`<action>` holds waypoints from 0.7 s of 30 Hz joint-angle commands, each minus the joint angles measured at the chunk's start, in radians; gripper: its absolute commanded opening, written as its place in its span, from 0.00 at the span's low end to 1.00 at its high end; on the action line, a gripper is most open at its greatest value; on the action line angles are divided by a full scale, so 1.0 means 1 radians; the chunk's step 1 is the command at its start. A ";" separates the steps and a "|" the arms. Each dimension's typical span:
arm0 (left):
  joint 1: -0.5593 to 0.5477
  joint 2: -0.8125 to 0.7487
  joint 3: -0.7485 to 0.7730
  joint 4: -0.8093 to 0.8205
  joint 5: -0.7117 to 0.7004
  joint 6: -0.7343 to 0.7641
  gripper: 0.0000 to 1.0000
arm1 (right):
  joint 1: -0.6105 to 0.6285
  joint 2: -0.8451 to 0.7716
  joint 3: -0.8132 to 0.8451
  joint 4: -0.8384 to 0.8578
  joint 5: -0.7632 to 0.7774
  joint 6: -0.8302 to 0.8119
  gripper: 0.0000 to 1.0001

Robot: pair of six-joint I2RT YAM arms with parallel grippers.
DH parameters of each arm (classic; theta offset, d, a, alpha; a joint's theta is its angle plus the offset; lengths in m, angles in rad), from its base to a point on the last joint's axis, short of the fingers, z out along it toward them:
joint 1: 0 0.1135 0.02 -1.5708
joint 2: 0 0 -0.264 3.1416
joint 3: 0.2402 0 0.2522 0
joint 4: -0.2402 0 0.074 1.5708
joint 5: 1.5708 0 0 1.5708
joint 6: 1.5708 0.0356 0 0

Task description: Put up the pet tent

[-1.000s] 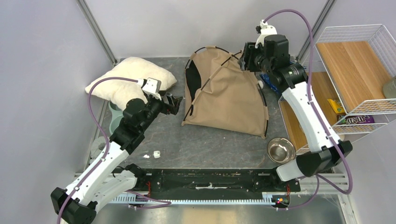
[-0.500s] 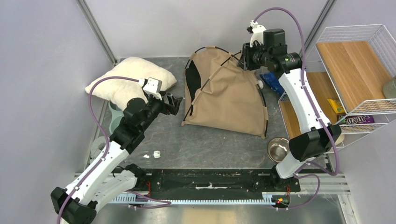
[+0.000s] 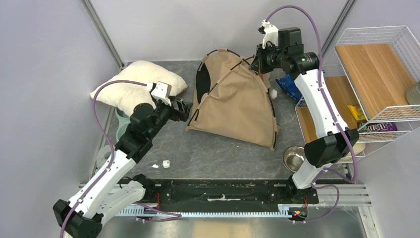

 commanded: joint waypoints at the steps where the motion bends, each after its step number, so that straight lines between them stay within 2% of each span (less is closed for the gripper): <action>1: -0.002 -0.032 0.057 0.006 -0.011 0.041 0.86 | -0.001 -0.048 0.053 0.093 -0.023 0.078 0.00; 12: -0.002 -0.109 0.095 -0.011 -0.012 0.040 0.86 | 0.000 -0.112 0.075 0.251 -0.045 0.276 0.00; 16: -0.002 -0.133 0.110 -0.013 -0.009 0.041 0.86 | 0.000 -0.131 0.040 0.332 -0.038 0.393 0.00; 21: -0.003 -0.147 0.131 -0.016 0.002 0.037 0.86 | 0.002 -0.161 -0.013 0.440 0.039 0.553 0.00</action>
